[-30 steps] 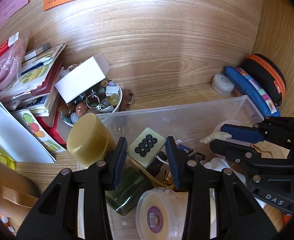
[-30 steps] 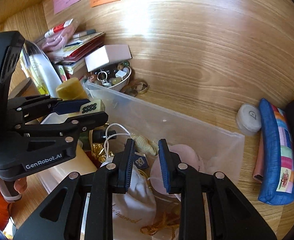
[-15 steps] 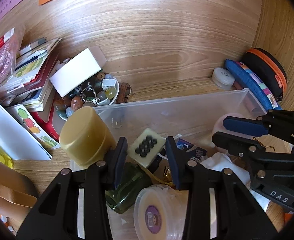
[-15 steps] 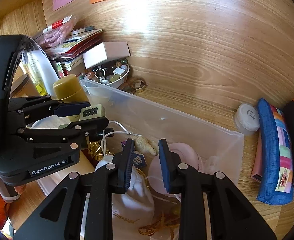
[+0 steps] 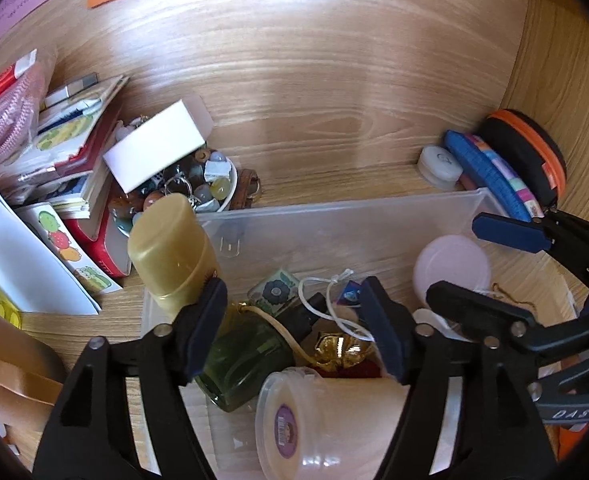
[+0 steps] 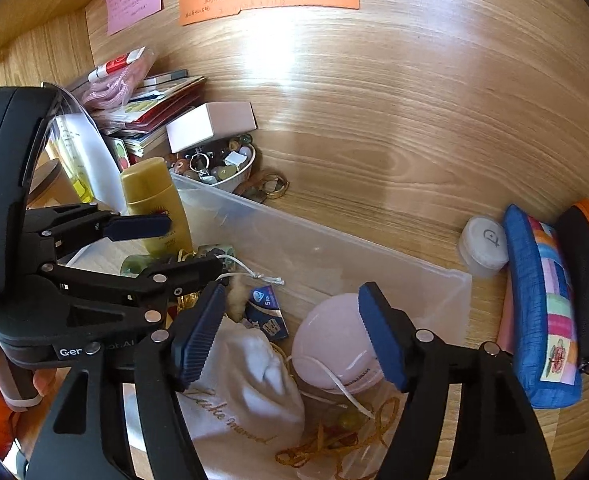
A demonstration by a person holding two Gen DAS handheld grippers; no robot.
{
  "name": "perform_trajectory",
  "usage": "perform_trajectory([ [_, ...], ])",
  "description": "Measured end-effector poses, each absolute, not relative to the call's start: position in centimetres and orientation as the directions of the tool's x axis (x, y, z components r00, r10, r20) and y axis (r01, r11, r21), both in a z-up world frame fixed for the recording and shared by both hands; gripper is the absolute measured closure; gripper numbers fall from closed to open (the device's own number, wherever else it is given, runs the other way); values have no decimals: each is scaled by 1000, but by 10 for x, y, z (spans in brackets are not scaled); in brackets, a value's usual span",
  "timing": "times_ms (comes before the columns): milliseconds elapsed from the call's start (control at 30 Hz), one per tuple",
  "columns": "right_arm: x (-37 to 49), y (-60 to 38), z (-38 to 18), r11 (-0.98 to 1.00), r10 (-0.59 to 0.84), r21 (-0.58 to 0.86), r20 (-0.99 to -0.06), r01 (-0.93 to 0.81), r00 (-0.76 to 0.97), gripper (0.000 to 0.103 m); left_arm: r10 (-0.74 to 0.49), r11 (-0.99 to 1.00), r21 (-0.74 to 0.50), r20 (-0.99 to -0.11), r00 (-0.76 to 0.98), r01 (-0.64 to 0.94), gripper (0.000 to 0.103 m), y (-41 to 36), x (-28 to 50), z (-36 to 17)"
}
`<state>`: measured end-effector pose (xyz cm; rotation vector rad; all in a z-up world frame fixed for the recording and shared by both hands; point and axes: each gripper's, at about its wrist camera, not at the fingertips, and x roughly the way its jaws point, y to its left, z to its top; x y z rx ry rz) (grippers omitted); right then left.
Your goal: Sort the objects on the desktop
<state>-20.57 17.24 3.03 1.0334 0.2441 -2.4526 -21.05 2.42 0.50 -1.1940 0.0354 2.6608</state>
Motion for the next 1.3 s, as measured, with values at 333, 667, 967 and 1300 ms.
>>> perform_trajectory([
  [333, -177, 196, 71, -919, -260, -67, -639, 388, -725, 15, 120, -985, 18, -652, -748, -173, 6, 26, -174, 50],
  [667, -139, 224, 95, -949, -272, 34, -588, 312, -762, 0, 43, -995, 56, -538, -842, -86, 1, 17, -113, 91],
  [967, -92, 226, 105, -952, -262, 11, -538, 305, -801, 0, -8, -999, 37, -456, -890, -10, 0, 6, -64, 108],
  [1300, -43, 218, 97, -960, -225, -39, -478, 277, -849, 0, 3, -1000, -27, -483, -876, 12, 0, 11, -35, 82],
])
